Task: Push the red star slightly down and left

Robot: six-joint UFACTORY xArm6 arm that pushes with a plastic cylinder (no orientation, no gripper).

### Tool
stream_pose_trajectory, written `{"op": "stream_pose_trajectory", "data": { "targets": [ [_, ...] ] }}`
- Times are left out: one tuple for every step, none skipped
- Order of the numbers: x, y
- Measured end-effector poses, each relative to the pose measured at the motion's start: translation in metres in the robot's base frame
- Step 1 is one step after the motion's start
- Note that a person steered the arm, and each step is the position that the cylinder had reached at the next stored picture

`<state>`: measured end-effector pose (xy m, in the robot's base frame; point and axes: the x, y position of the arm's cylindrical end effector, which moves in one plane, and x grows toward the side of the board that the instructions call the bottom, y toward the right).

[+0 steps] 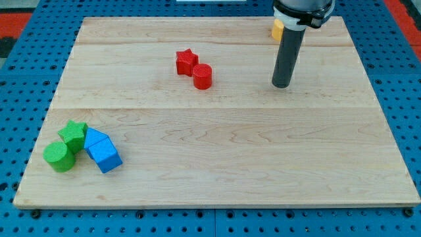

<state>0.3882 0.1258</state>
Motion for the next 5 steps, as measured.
{"op": "stream_pose_trajectory", "data": {
  "targets": [
    [0.0, 0.0],
    [-0.005, -0.002],
    [-0.017, -0.016],
    [-0.03, -0.03],
    [-0.037, -0.039]
  ]
}}
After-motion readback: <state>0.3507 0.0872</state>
